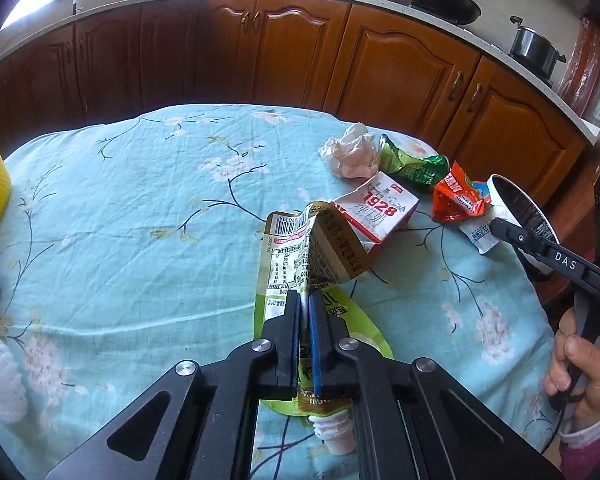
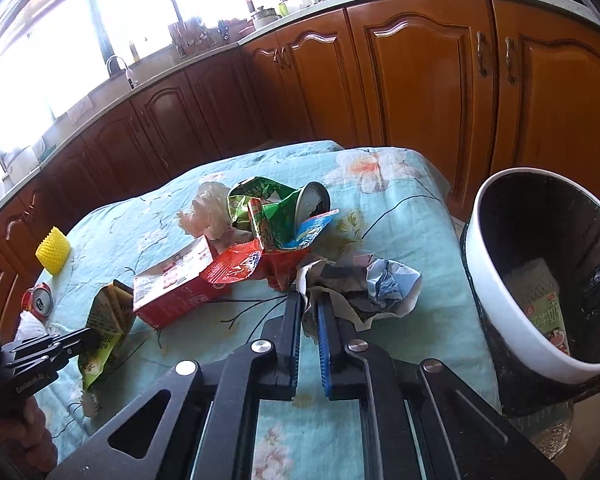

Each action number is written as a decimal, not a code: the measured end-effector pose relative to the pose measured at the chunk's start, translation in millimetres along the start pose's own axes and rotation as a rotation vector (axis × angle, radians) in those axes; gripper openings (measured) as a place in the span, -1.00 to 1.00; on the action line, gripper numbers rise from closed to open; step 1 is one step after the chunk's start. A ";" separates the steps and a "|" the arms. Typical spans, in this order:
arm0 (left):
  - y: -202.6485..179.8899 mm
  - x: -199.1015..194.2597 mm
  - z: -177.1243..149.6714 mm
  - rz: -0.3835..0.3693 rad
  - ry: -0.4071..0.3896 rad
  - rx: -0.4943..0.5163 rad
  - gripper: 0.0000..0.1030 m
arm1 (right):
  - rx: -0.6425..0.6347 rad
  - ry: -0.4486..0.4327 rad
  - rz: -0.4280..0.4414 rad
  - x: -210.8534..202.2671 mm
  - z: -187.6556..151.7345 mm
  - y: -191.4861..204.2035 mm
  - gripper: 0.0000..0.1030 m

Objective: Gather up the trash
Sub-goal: 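Grasp the green-yellow pouch with the left gripper while the right grasps crumpled white paper, then carry the pouch and paper over the bin and open both grippers, then move both grippers back toward the milk carton and orange wrapper, then grasp the white milk carton with the left gripper while the right grasps the orange wrapper, then carry the carton and wrapper over the bin and open both grippers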

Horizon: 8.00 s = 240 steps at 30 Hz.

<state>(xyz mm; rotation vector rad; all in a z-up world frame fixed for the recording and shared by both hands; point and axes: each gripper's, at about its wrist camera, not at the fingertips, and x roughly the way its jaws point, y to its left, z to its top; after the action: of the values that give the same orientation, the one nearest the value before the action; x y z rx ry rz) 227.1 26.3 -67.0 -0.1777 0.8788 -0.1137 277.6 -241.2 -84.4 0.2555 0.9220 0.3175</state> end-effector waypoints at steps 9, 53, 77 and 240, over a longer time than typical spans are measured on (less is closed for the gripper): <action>-22.8 -30.0 -10.0 -0.081 -0.040 0.039 -0.96 | 0.041 -0.026 0.045 -33.4 -16.1 -0.7 -0.86; -200.2 44.7 37.0 -0.275 0.020 0.307 -0.96 | 0.205 -0.162 -0.086 -119.9 -19.7 -113.5 -0.86; -277.5 114.8 98.9 -0.272 0.041 0.379 -0.95 | 0.283 -0.144 -0.080 -102.1 19.3 -178.6 -0.86; -241.9 66.1 45.1 -0.258 -0.001 0.406 -0.12 | 0.267 -0.104 -0.106 -113.7 -19.0 -152.2 -0.68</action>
<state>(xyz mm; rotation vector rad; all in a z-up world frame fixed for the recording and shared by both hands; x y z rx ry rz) 297.6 -217.0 -40.1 0.0900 0.8117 -0.5284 222.2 -423.0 -64.7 0.4627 0.8709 0.0814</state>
